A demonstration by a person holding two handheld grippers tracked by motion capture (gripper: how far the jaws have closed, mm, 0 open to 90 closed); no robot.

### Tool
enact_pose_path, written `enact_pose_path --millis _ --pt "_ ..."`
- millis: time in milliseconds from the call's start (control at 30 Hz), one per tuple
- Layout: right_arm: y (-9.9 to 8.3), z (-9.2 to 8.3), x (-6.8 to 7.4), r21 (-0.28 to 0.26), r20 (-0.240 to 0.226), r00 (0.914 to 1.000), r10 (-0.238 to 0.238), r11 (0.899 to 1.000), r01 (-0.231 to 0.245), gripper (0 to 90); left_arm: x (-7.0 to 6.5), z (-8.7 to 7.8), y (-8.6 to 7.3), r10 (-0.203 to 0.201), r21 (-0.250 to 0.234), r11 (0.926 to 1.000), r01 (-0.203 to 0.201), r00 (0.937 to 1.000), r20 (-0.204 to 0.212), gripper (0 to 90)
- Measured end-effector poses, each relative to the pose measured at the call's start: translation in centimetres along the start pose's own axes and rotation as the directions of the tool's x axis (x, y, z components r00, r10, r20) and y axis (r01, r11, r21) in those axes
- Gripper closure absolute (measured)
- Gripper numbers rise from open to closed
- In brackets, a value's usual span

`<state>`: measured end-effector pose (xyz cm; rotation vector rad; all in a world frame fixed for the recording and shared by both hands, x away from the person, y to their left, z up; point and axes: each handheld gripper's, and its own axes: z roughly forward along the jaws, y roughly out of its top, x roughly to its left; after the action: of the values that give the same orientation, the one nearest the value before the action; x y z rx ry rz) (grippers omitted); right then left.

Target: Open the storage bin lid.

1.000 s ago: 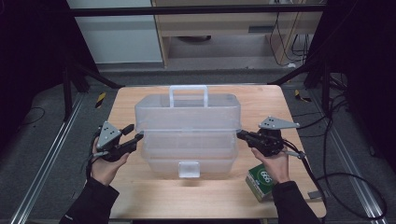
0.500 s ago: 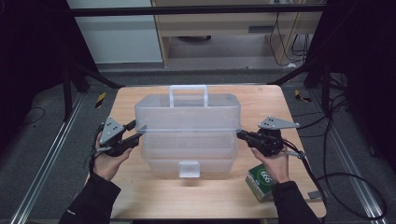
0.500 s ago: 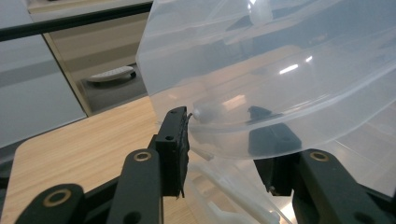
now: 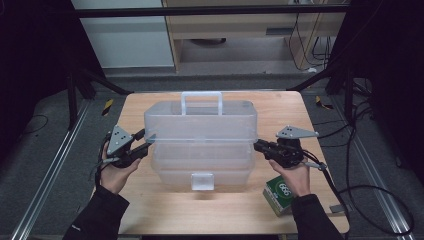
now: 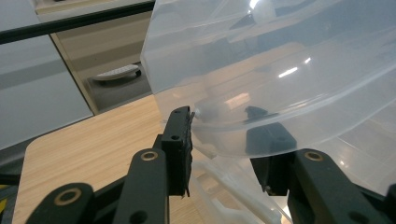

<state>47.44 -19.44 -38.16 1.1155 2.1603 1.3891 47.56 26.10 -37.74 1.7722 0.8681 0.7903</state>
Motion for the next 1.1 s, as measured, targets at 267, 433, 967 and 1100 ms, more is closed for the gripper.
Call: enact_pose_path --millis 267,433,967,1100 --pt "-1.1 0.9 -0.1 0.085 0.041 0.9992 -0.004 0.996 0.001 71.4 0.0 0.0 0.0 -0.012 -0.001 0.9999 0.012 0.9999 0.002 60.5" --pt "-1.5 1.3 0.0 0.118 0.042 0.9991 -0.005 0.993 0.0 71.0 0.1 0.0 0.0 -0.016 0.0 0.9999 0.016 0.9999 0.004 60.4" --pt "-2.3 2.4 0.2 0.163 0.037 0.9993 0.001 0.987 -0.007 75.8 0.4 0.2 0.5 -0.015 -0.013 0.9998 0.015 0.9999 0.002 60.9" --pt "-2.3 2.5 0.2 0.167 0.035 0.9992 0.022 0.986 -0.028 77.7 0.6 0.3 0.8 -0.018 -0.021 0.9996 0.018 0.9998 0.003 61.2"
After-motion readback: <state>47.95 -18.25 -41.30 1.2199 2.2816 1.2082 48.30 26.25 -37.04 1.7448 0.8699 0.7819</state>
